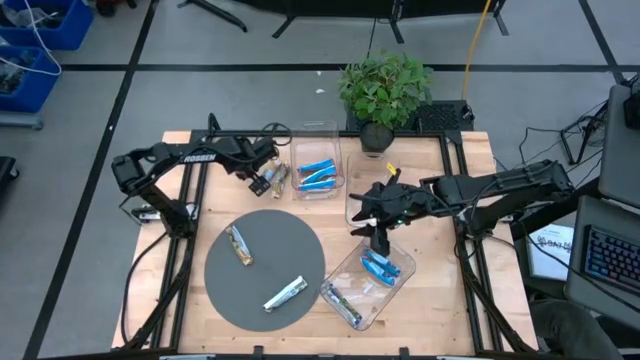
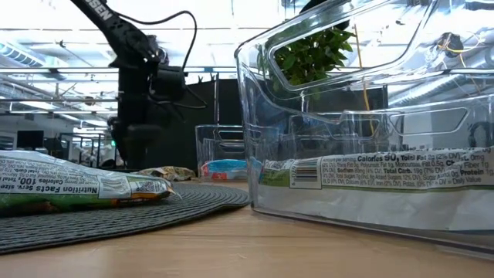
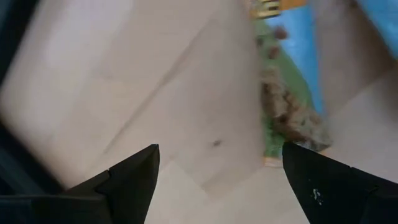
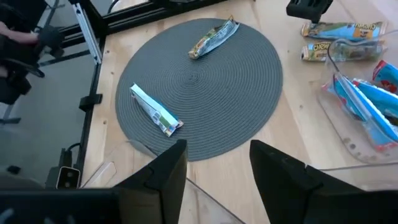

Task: Pick and place Granola Bars by type
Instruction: Put the yellow granola bar into the middle transparent bin

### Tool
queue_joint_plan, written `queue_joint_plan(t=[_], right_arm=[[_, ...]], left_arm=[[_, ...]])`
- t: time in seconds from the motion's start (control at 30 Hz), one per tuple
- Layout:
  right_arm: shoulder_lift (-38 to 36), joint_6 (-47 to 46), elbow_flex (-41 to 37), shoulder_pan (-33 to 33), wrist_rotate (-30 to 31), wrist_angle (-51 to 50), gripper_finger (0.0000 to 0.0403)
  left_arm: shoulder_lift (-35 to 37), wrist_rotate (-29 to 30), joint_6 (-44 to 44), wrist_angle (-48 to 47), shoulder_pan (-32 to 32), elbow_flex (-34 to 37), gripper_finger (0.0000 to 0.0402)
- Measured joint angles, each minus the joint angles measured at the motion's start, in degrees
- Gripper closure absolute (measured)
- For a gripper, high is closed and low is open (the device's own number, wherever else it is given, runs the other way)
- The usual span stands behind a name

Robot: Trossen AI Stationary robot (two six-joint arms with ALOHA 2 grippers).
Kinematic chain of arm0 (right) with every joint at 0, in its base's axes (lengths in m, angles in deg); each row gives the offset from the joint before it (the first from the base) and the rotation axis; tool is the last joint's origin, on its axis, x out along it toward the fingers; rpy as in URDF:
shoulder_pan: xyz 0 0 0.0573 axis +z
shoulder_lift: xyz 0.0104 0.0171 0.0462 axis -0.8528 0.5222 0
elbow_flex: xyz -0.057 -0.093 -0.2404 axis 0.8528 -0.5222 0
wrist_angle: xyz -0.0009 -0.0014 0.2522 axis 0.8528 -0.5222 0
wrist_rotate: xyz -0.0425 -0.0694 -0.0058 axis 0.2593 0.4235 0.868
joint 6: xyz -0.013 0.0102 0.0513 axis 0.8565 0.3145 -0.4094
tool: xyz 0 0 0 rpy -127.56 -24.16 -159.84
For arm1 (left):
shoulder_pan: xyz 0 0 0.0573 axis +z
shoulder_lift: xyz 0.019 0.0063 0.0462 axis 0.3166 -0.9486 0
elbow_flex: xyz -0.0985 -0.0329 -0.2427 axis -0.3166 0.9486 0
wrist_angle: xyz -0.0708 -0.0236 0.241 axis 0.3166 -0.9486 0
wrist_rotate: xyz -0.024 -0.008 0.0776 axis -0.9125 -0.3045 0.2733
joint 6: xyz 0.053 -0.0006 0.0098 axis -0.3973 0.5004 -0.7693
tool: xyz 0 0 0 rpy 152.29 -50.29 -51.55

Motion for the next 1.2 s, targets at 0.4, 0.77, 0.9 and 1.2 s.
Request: queue_joint_plan(t=[0.4,0.77,0.9,1.2], right_arm=[[0.0,-3.6,0.0,0.0,0.1,0.0,0.0234],[0.0,-3.9,0.0,0.0,0.5,0.1,0.0234],[0.0,-3.9,0.0,-0.6,0.5,0.1,0.0234],[0.0,-3.6,0.0,-1.5,0.2,2.8,0.0234]], left_arm=[[0.0,-8.3,-1.6,7.0,1.6,0.5,0.0064],[0.0,-9.8,0.1,12.0,1.8,4.3,0.0064],[0.0,-10.9,0.2,14.4,1.8,5.1,0.0064],[-0.5,-12.4,2.1,17.2,0.7,7.3,0.0064]])
